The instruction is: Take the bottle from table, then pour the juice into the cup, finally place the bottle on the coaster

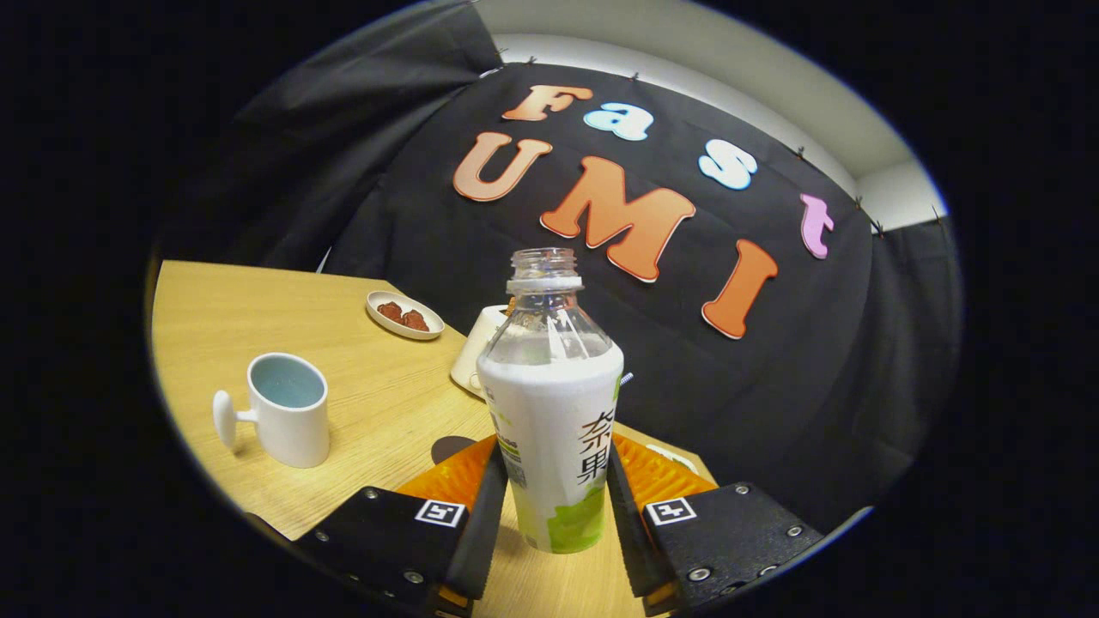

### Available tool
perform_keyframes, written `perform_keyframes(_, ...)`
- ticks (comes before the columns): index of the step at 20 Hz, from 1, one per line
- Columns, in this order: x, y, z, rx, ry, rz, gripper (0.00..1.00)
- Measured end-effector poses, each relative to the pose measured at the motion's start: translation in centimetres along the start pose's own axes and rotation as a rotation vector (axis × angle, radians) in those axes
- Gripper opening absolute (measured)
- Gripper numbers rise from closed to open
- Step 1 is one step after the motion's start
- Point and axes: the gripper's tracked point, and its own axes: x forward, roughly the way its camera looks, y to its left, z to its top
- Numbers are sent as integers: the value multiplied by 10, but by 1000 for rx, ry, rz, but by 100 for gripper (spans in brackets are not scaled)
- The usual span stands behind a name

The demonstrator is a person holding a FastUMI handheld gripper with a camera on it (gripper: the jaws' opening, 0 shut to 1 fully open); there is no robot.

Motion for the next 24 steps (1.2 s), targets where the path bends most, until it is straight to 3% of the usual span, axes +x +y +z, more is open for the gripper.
perform_keyframes(16, 11, 52, 18, -549, -40, -2, 62)
perform_keyframes(24, 16, 57, 27, -748, -76, -25, 62)
